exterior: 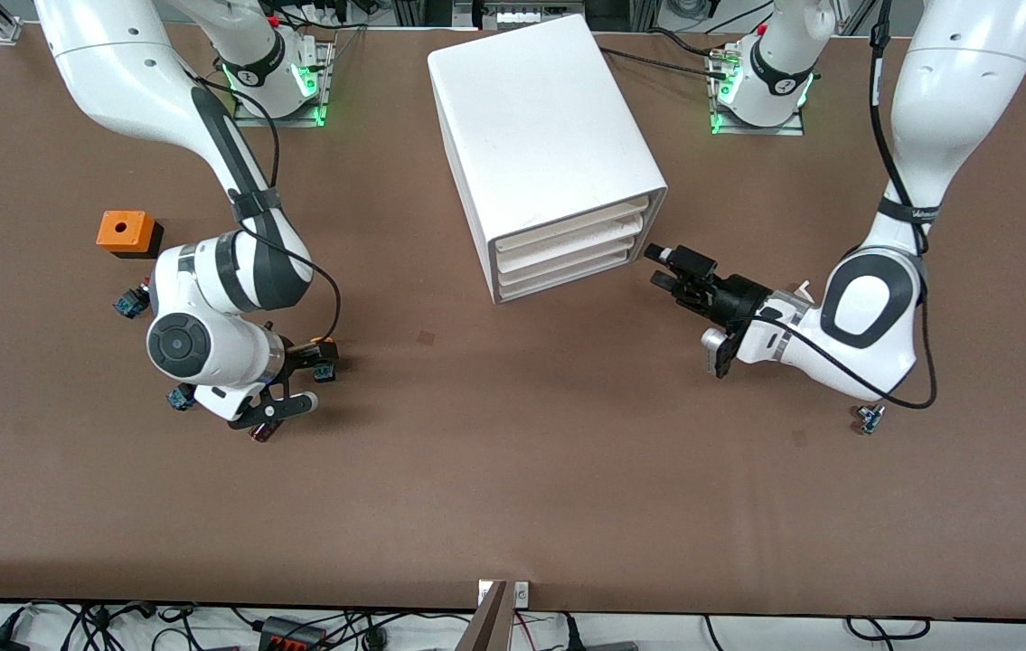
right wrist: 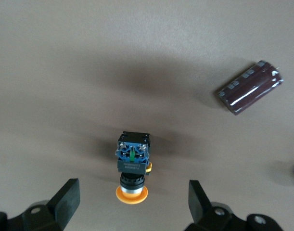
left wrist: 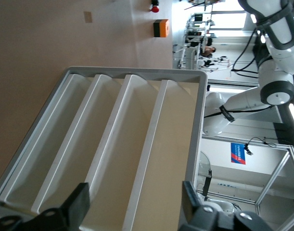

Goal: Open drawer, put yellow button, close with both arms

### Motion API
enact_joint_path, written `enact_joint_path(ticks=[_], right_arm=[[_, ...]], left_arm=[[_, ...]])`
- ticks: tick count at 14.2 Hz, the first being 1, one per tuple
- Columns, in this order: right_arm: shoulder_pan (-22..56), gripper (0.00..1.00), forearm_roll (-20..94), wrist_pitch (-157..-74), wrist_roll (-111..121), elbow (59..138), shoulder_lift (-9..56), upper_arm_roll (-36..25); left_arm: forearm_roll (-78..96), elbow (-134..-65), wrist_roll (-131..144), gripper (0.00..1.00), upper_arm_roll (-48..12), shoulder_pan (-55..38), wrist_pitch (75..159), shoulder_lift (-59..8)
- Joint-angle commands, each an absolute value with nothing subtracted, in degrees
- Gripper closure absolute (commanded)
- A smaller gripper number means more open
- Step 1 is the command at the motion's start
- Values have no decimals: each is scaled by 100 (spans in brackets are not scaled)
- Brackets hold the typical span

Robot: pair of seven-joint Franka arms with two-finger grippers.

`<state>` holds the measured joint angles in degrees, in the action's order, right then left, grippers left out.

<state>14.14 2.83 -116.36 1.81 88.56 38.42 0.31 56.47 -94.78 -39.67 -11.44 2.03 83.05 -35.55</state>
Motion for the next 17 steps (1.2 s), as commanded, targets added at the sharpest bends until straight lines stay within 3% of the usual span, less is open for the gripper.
enact_joint_path(ticks=[1, 7, 9, 11, 14, 15, 17], right_arm=[[1485, 0, 273, -11689, 149, 8728, 4121, 9], [1520, 0, 325, -11716, 105, 8754, 4386, 9], [1520, 5, 325, -11725, 105, 8763, 4403, 9], [1547, 26, 343, -11725, 97, 8763, 4403, 9], [1556, 28, 325, -11768, -17, 8763, 4412, 9], [1556, 33, 308, -11769, -9, 8763, 4412, 9], [1556, 38, 281, -11769, 9, 8763, 4412, 9]], left_arm=[[5906, -10001, -4342, 33, -1195, 246, 8411, -3305], [6029, -10537, -4368, 38, -1318, 193, 8464, -3129], [6038, -10678, -4395, 41, -1405, 176, 8490, -3050], [6038, -10748, -4395, 41, -1529, 176, 8630, -3050], [6038, -10907, -4465, 47, -1845, 193, 8990, -3050], [6038, -10916, -4474, 54, -1854, 185, 9009, -3050], [6029, -10925, -4474, 85, -1872, 185, 8939, -3050]])
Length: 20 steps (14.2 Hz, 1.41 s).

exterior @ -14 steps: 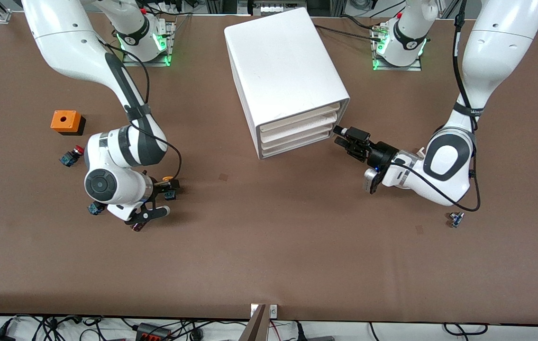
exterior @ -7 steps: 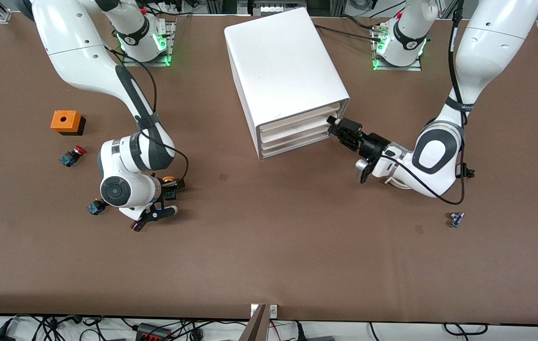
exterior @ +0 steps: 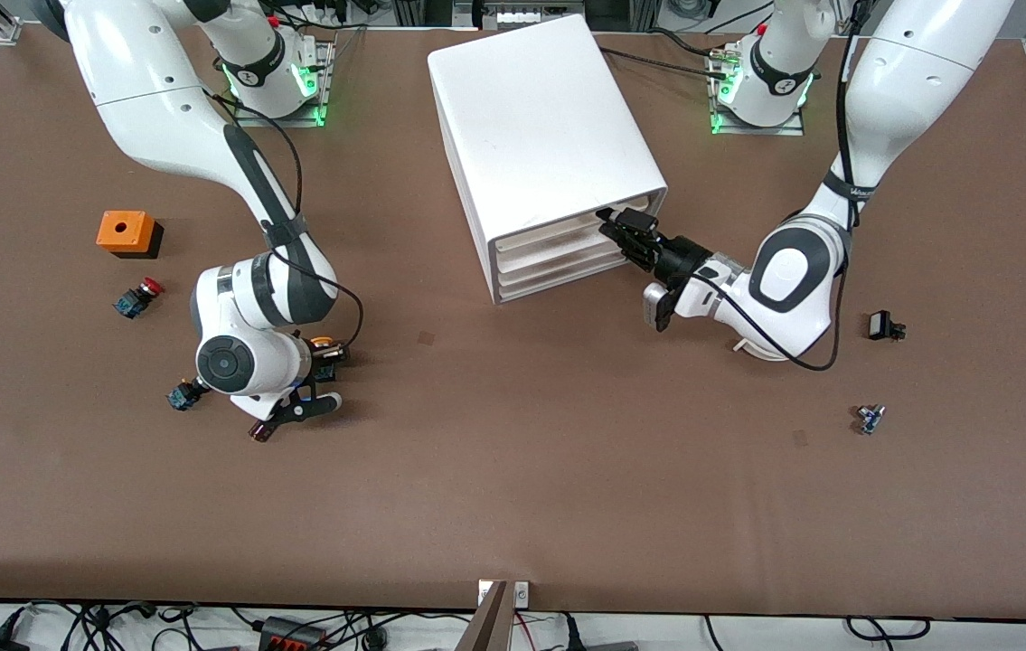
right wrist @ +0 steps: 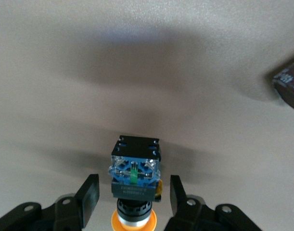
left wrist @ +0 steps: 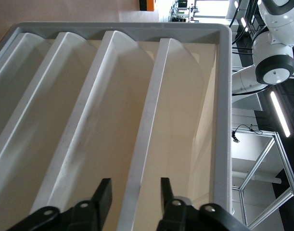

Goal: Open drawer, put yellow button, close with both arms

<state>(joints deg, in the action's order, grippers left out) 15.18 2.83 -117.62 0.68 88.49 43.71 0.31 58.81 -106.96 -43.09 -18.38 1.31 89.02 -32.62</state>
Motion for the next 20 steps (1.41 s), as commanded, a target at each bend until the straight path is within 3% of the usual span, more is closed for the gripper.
enact_joint_path(ticks=[1, 3, 4, 7, 15, 20], right_arm=[[1556, 42, 281, -11777, 9, 8763, 4412, 9], [1538, 58, 272, -11786, 35, 8763, 4412, 0], [1529, 75, 281, -11769, 61, 8763, 4412, 0], [1494, 98, 317, -11725, 123, 8666, 4298, -9], [1573, 100, 299, -11568, 141, 8017, 3595, 0], [1915, 100, 308, -10558, 123, 6648, 3621, 9]], left_arm=[[6029, -10925, -4465, 93, -1942, 202, 8930, -3050], [6012, -10855, -4465, 98, -1942, 228, 8938, -3067], [6012, -10837, -4465, 98, -1942, 237, 8947, -3076], [5924, -10530, -4403, 98, -1890, 255, 8947, -3164], [5257, -9081, -4403, 98, -1547, 307, 8974, -4007], [5124, -8824, -4456, 94, -1442, 439, 8982, -4157]])
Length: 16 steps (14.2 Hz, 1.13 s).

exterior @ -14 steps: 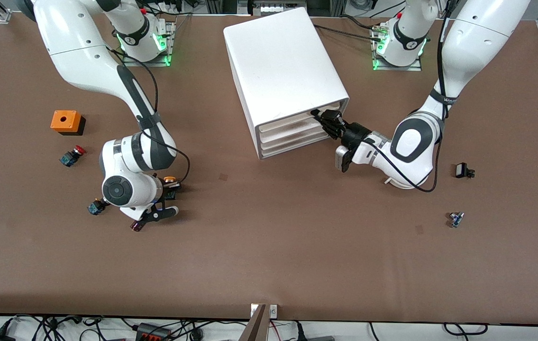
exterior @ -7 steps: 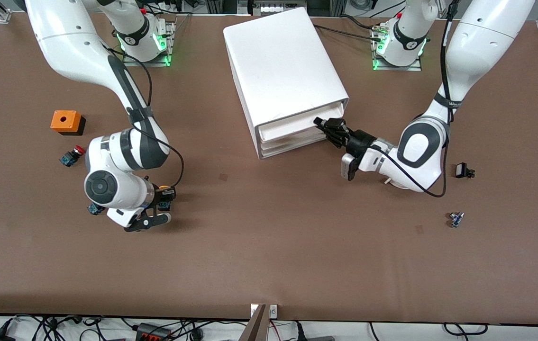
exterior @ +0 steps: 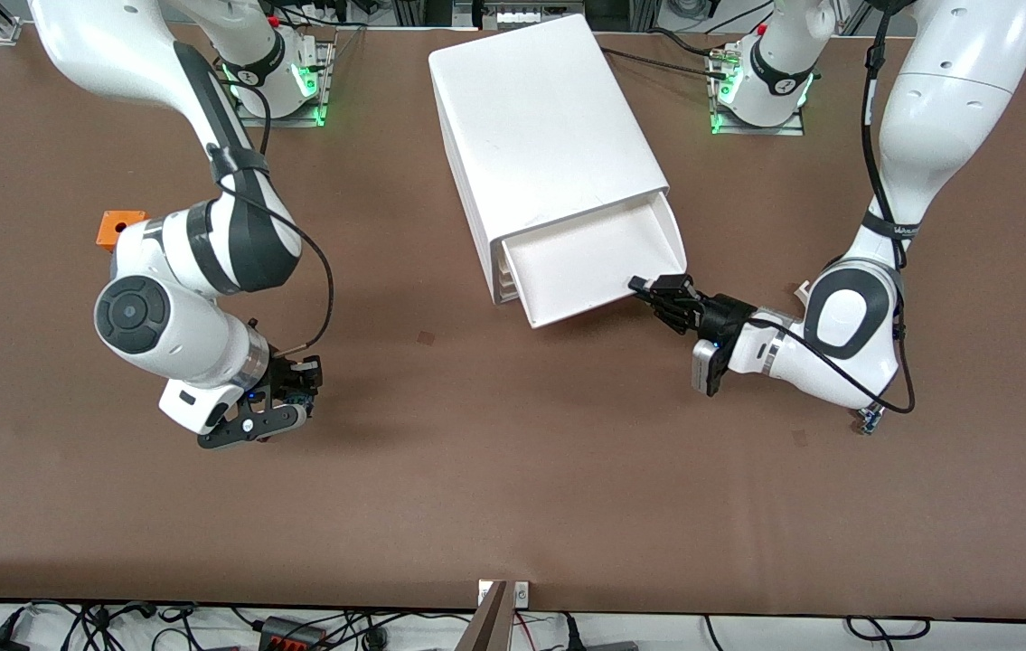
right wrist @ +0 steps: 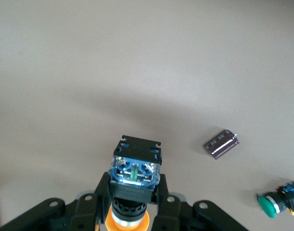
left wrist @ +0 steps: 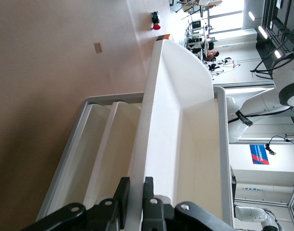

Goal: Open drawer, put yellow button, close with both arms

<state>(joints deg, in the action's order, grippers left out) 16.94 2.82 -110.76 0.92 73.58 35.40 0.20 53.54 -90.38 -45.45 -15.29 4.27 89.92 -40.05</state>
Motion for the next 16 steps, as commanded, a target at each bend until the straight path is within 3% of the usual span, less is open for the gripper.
enact_joint_path(ticks=[1, 2, 3, 9, 16], right_arm=[[2020, 100, 316, -10390, 114, 6375, 3656, 9], [2117, 100, 325, -10345, 114, 6294, 3648, 9], [2257, 100, 325, -10336, 114, 6258, 3639, 17], [3558, 100, -26, -10450, -622, 5899, 3656, -44], [4517, 100, -9, -11293, -1370, 5845, 3840, -18]], left_arm=[[5141, -8824, -4465, 90, -1433, 448, 8991, -4166], [5150, -8824, -4421, 56, -1433, 448, 8983, -4175], [5176, -8824, -4464, 1, -1433, 448, 8982, -4157], [4573, -8413, -3126, 0, -1371, 650, 8596, -3667], [1261, -7734, -136, 0, -1468, 571, 8349, -2980]])
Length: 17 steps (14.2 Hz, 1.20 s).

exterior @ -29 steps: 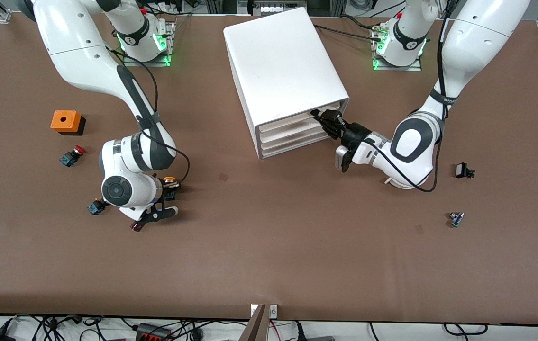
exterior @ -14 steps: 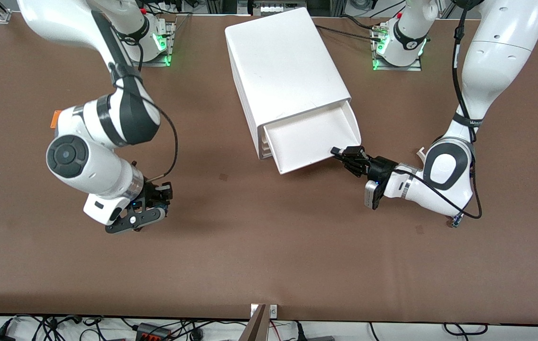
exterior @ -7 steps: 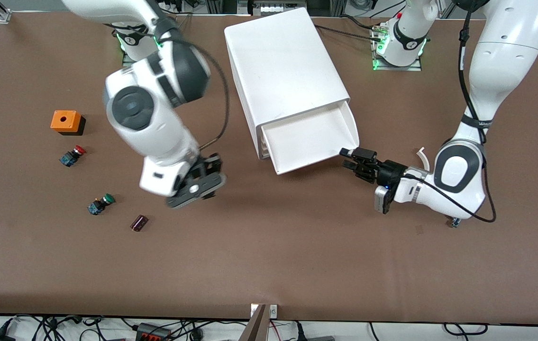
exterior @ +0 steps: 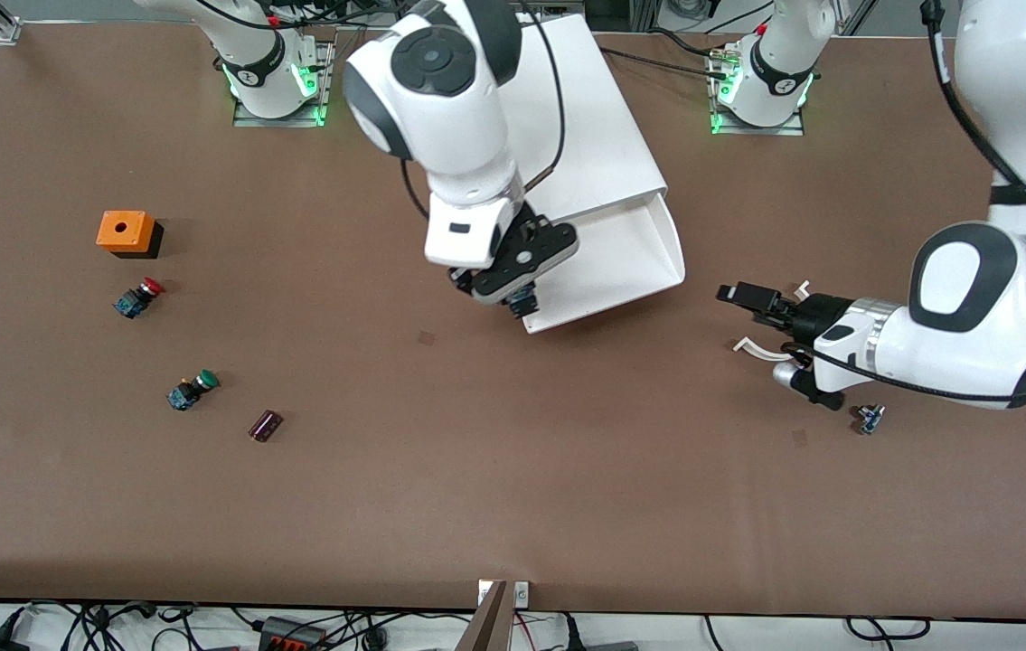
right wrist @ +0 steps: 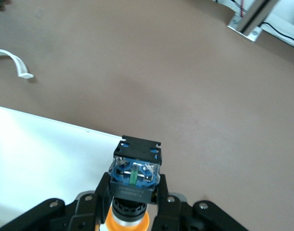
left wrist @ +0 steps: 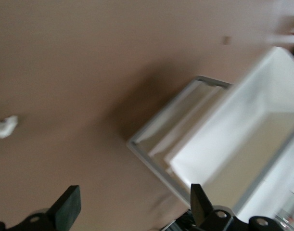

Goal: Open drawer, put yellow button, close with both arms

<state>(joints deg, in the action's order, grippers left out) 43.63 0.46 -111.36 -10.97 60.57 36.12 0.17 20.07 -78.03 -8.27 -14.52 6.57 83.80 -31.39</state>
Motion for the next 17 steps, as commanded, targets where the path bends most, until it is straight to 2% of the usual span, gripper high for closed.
enact_joint_path(ticks=[1, 3, 6, 14, 17], right_arm=[[4605, 100, -9, -11442, -1563, 5845, 3963, -18], [4772, 100, -18, -11636, -1827, 5758, 4191, -44], [4851, 100, -18, -11646, -2153, 5607, 4368, -26], [4895, 100, 132, -11523, -2505, 5625, 4421, 149], [4922, 100, 123, -11233, -2514, 5625, 4474, 228]], left_arm=[[891, -7708, 207, 0, -1468, 571, 8350, -2971], [371, -7534, 369, 0, -1390, 493, 8350, -2979], [334, -6988, 334, 0, -1362, 721, 8358, -3524], [-53, -7101, 396, 0, -1362, 633, 8569, -3586], [-53, -7163, 396, 0, -1362, 633, 8569, -3586]])
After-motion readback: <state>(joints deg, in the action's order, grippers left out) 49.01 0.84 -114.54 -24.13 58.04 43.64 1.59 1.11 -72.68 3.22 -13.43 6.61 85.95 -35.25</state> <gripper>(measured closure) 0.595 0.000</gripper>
